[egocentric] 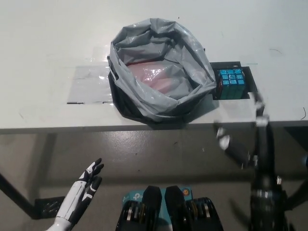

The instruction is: Use the right hand to pick up a rubix's cube and place it into a plastic bag and lift the bag

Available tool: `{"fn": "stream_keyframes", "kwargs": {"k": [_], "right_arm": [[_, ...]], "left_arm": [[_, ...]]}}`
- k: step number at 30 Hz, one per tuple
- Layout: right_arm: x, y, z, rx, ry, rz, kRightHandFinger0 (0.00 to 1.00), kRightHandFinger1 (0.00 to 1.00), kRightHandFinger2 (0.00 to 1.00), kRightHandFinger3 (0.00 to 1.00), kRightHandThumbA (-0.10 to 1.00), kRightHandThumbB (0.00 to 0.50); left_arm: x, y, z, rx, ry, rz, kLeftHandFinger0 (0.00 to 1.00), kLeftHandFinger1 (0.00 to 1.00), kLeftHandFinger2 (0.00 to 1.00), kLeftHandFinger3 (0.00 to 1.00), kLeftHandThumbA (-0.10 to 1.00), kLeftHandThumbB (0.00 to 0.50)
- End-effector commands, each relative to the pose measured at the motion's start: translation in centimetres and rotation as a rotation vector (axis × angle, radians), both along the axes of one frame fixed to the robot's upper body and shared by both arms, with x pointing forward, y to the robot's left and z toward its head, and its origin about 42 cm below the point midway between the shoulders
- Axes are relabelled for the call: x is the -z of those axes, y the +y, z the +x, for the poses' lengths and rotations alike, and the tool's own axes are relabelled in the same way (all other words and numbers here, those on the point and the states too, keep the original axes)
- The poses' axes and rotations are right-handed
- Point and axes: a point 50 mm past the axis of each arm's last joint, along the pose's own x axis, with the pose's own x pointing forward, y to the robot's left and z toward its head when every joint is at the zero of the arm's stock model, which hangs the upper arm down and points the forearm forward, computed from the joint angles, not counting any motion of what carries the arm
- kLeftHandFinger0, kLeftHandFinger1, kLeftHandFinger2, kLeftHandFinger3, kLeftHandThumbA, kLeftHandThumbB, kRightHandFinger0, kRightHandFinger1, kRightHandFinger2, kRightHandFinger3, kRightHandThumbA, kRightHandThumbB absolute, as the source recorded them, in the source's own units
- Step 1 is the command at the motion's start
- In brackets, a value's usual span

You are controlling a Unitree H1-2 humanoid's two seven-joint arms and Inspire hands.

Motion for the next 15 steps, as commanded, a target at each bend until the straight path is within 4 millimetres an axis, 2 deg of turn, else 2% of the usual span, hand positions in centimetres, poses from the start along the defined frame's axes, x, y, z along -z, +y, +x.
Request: {"fn": "stream_keyframes", "kwargs": {"k": [1,5,10,15], "right_arm": [[-3.5,-0.2,3.2,0.095,-0.058,-0.003,1.0,1.0,1.0,1.0,0.74,0.326],[-3.7,-0.3,5.8,0.121,-0.01,0.003,1.0,1.0,1.0,1.0,0.8,0.33],[-2.9,-0.4,8.0,0.096,0.007,0.016,1.0,1.0,1.0,1.0,0.76,0.302],[-1.9,-0.8,10.0,0.128,0.051,-0.003,1.0,1.0,1.0,1.0,0.8,0.338]], "left_arm": [[-1.1,-0.1,0.0,0.032,-0.081,0.009,1.0,1.0,1.0,1.0,1.0,0.185],[-1.2,-0.2,0.1,0.035,-0.085,0.016,1.0,1.0,1.0,1.0,1.0,0.185],[-1.3,-0.1,0.1,0.042,-0.094,0.017,1.0,1.0,1.0,1.0,1.0,0.194],[-1.4,-0.2,0.2,0.045,-0.1,0.021,1.0,1.0,1.0,1.0,1.0,0.193]]}}
